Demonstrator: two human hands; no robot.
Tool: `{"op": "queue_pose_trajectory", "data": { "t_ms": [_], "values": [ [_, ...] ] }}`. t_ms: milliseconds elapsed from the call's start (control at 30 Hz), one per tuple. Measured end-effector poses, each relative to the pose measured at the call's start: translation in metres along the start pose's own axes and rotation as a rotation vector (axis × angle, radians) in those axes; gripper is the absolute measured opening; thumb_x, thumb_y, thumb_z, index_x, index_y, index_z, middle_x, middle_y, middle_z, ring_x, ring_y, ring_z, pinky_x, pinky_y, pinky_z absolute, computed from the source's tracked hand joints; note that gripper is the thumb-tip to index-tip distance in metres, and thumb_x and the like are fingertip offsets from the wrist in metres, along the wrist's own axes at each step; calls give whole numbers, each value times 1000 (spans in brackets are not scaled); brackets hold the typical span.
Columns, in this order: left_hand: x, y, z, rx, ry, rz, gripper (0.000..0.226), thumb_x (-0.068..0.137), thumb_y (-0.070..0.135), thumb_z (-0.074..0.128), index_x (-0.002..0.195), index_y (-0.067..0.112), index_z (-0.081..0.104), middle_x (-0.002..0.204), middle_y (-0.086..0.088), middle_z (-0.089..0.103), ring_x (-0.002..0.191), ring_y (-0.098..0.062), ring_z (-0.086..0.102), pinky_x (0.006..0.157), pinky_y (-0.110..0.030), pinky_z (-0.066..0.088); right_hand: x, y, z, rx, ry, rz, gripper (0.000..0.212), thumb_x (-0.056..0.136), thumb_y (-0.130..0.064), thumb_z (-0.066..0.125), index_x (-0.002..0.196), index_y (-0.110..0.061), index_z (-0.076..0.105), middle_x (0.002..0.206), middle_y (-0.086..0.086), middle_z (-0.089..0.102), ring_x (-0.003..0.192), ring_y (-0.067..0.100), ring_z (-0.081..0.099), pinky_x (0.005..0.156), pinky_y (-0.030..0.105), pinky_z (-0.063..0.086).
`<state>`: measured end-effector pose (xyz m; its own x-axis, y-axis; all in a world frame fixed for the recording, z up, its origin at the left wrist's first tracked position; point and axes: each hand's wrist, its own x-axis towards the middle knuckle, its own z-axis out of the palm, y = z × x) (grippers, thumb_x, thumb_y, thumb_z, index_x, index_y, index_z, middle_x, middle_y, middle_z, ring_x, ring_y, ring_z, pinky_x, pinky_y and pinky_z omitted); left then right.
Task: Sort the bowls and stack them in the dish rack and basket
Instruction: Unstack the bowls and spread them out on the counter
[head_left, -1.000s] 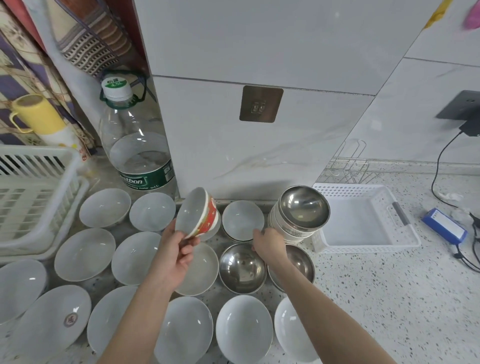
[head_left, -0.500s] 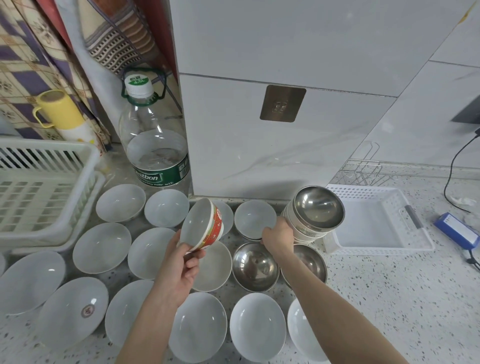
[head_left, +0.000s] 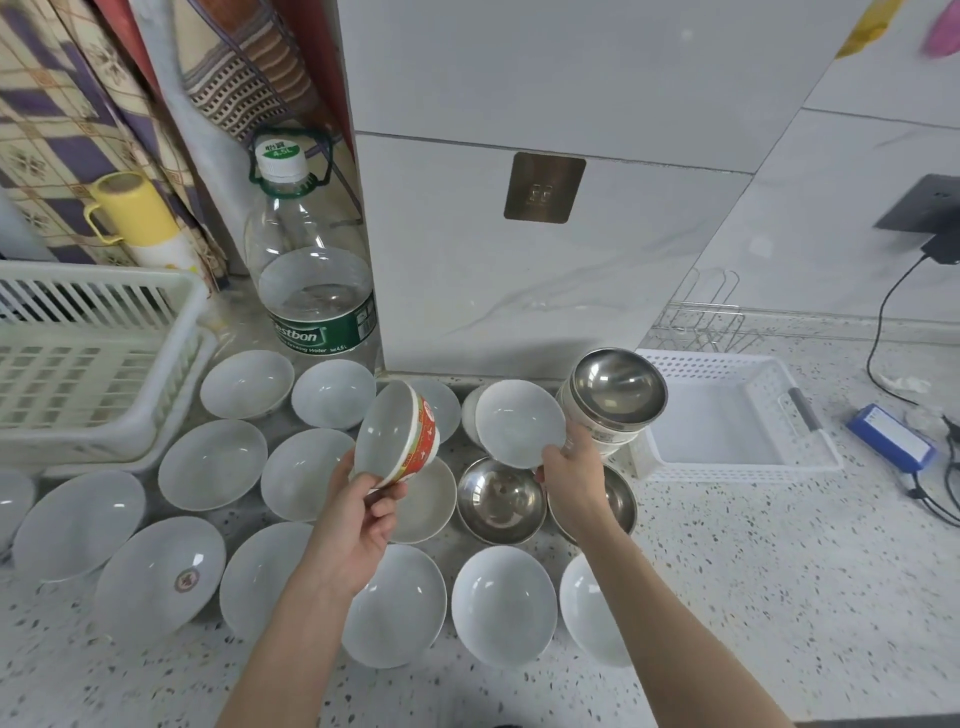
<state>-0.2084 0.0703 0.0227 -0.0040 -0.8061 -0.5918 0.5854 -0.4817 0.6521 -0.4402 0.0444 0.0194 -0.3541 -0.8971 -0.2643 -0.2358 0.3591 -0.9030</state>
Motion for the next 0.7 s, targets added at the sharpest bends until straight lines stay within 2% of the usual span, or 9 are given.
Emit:
{"op": "queue_pose_trajectory", "data": {
  "t_ms": [100,200,267,367,433,567,700],
  "values": [
    [-7,-5,4,2,-14,-14,37,98,4,43,129,23,51,79,-16,61,36,-4,39,30,-12,29,-19,6,-15,49,0,29,49,82,-2,43,122,-27,56,97,4,67,69,15,63,53,23,49],
    [-13,-12,6,9,-21,-48,35,98,5,42,123,27,53,73,-14,63,36,-4,39,31,-12,29,-39,16,-31,113,35,57,42,81,2,43,112,-20,61,93,7,65,53,2,57,46,16,45],
    [-17,-18,9,32,-43,-67,36,98,4,42,121,28,55,69,-12,65,36,-4,39,31,-12,30,-53,25,-45,148,83,101,42,82,2,43,112,-21,62,85,9,63,46,0,54,43,14,42],
    [-22,-28,16,64,-80,-97,39,97,2,40,113,32,59,63,-11,65,36,-3,39,31,-12,28,-70,42,-71,149,192,167,41,85,-3,46,116,-27,58,61,2,61,44,2,50,51,24,43],
    [-24,-36,23,67,-96,-120,37,98,3,40,109,33,59,63,-11,65,36,-4,39,31,-12,27,-74,51,-90,164,257,179,41,87,-3,46,121,-23,57,52,-1,58,45,4,49,55,27,41],
    [-28,-55,42,84,-97,-112,39,97,1,42,114,34,57,66,-12,64,39,-6,42,32,-14,31,-68,66,-130,213,375,205,45,89,0,44,130,-16,52,64,7,58,49,9,50,51,25,39],
    [-32,-78,66,82,-54,-74,42,95,-3,40,119,30,52,64,-13,66,38,-7,43,31,-15,31,-50,84,-163,126,378,188,47,92,-5,44,138,-18,45,69,7,61,60,14,54,53,27,42]
  ]
}}
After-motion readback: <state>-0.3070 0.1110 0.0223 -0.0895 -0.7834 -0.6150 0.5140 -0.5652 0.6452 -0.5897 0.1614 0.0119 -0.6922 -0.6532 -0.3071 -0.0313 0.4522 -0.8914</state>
